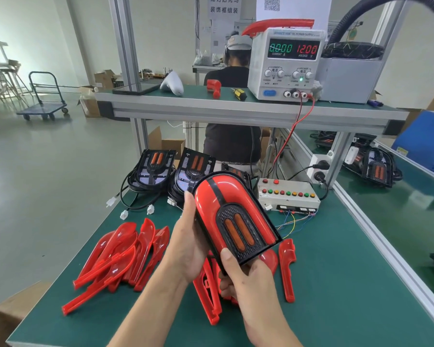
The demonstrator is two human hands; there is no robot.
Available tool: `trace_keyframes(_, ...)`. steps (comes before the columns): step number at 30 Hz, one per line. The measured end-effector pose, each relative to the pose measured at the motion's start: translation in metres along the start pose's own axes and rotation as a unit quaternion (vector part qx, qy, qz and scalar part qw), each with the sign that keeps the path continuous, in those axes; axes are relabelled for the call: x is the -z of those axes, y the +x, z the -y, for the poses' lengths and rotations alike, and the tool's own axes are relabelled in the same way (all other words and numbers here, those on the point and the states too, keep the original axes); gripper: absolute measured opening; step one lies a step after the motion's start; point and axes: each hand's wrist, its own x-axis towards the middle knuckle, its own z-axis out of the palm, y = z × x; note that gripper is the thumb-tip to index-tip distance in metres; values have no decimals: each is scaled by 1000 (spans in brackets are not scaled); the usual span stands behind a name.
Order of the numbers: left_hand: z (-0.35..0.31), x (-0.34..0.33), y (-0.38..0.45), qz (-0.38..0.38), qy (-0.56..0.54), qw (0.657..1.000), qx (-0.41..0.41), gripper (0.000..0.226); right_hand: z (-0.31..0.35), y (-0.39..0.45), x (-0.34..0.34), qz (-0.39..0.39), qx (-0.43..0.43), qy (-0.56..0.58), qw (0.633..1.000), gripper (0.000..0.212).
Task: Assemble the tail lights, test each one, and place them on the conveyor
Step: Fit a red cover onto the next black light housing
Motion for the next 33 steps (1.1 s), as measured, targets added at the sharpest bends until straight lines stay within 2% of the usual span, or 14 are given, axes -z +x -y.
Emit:
trace_keyframes(2, -7, -3, 6, -38, 3, 999, 21, 78, -3, -1, -1, 0, 12, -13, 1000, 29)
trace_keyframes(4, -9, -5, 10, -57, -3, 998, 34, 67, -6, -1, -1, 1, 18, -22, 1000, 31)
trace_keyframes(9, -9, -2, 13, -54, -61, 995, 63, 41, -10, 0, 1, 5, 19, -42, 999, 30)
trace_keyframes(13, -7, -3, 14, -66, -65, 994, 64, 42, -11, -1, 2, 14, 16, -44, 999, 33)
trace_keyframes(19, -6, -5, 14, -86, -73, 992, 57, 41, -13, 0, 3, 18, 27, -61, 998, 56)
trace_keyframes(26, -7, -1, 15, -65, -79, 993, 63, 43, -20, 0, 3, 16, 21, -56, 998, 59)
trace_keyframes(33, -6, 0, 13, -75, -88, 991, 69, 41, -18, -2, 4, 23, 28, -60, 998, 55)
